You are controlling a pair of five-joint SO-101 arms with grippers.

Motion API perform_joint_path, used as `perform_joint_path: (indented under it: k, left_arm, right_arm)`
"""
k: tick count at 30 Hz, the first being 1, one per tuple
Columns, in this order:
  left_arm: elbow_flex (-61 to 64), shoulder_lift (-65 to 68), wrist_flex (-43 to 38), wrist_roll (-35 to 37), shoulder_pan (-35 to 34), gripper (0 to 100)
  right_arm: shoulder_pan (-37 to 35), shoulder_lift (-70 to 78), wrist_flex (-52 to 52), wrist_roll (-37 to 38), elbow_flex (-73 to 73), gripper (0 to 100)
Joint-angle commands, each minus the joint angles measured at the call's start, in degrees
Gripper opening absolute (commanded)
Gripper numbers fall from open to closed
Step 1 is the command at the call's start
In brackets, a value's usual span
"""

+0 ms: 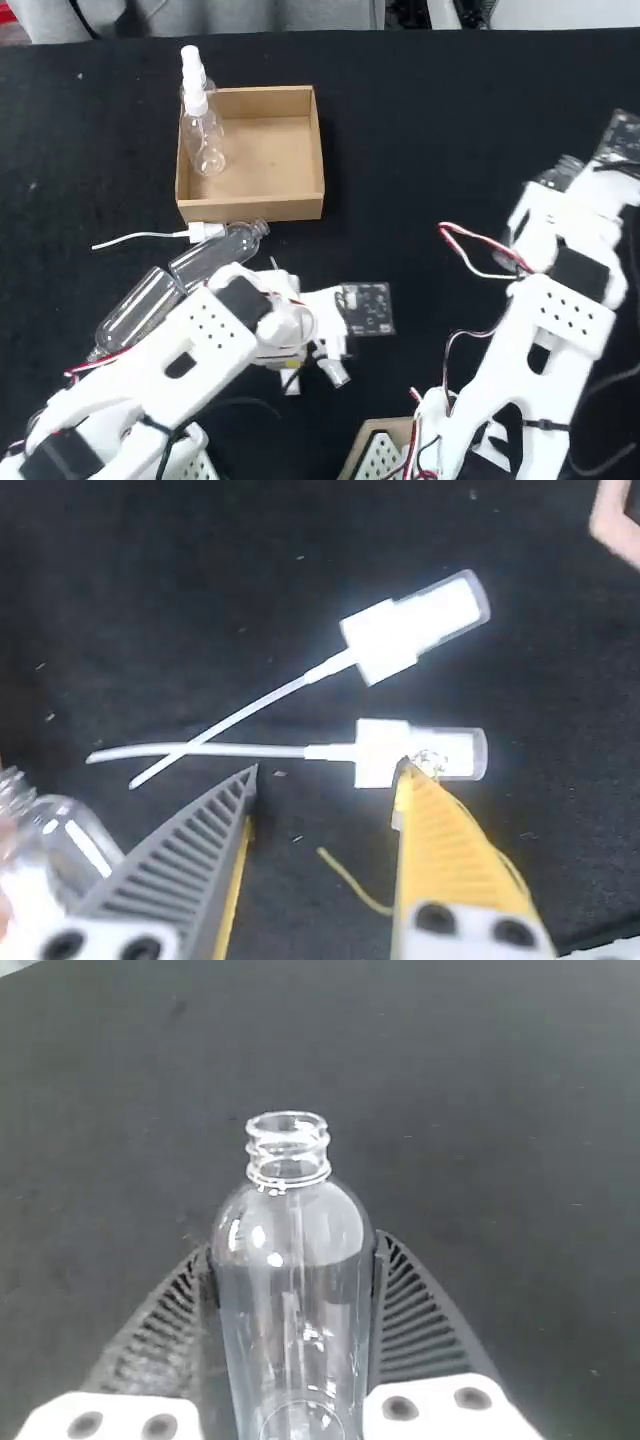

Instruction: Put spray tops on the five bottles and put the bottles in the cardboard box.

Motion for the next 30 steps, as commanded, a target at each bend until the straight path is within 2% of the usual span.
perform_joint_path:
  k: [1, 7, 30]
  left_arm:
    - [-3.3, 2.73, -3.08, -0.62, 2.95, 21]
    - [-6.55, 7.12, -3.16, -2.81, 4.79, 21]
    - [-17.71, 26.55, -3.69, -8.26, 12.7, 21]
  right_arm:
    - [4.84, -2.24, -1.41, 0.62, -4.88, 1.8]
    - [7.47, -2.24, -1.76, 0.62, -4.97, 1.8]
    - [7.74, -2.15, -2.9, 0.53, -4.62, 1.7]
